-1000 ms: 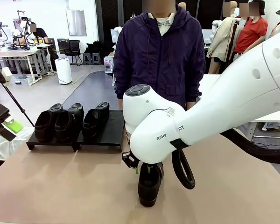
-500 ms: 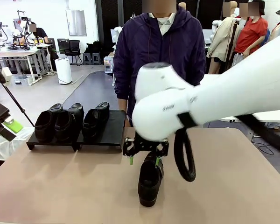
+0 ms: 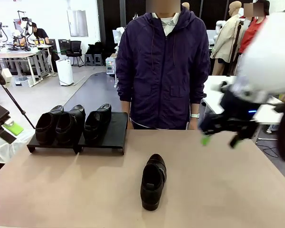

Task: Organize the shoes by placing them on the stand.
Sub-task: Pick up one Shoe and place it in the middle of the table.

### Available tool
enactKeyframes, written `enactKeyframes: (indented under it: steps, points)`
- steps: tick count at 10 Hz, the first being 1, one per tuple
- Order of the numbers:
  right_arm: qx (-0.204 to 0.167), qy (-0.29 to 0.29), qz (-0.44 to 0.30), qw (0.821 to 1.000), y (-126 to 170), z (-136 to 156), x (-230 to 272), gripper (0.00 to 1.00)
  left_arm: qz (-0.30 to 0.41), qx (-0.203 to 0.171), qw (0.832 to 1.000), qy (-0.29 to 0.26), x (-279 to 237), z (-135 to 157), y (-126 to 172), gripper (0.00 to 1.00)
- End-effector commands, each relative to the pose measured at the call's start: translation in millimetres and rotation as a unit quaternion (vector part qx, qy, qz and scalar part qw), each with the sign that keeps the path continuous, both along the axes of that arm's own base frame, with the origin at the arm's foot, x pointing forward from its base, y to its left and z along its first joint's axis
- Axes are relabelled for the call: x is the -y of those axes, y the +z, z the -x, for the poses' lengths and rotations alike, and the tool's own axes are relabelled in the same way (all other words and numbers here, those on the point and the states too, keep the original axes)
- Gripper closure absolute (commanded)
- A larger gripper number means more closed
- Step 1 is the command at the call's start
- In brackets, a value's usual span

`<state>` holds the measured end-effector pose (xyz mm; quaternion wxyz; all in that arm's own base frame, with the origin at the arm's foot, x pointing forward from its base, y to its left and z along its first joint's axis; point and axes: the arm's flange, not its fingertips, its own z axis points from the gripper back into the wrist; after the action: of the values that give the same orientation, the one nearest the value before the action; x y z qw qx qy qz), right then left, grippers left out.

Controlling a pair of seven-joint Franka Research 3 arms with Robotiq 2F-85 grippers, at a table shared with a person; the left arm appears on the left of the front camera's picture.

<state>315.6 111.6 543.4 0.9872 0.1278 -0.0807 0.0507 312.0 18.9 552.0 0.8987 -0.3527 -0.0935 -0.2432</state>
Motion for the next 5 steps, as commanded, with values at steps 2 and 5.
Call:
enactKeyframes:
  steps: [2, 5]
  points:
    - [0.037, -0.005, -0.034, 0.999, 7.2, 36.9, 73.9, 0.00, 0.003, 0.002, 1.000, 0.003, 1.6, -0.4, 0.1, 0.00]
    - [0.040, -0.012, -0.036, 0.998, 13.9, 37.1, 82.8, 0.00, 0.003, 0.002, 1.000, 0.003, 1.6, -0.4, 0.1, 0.00]
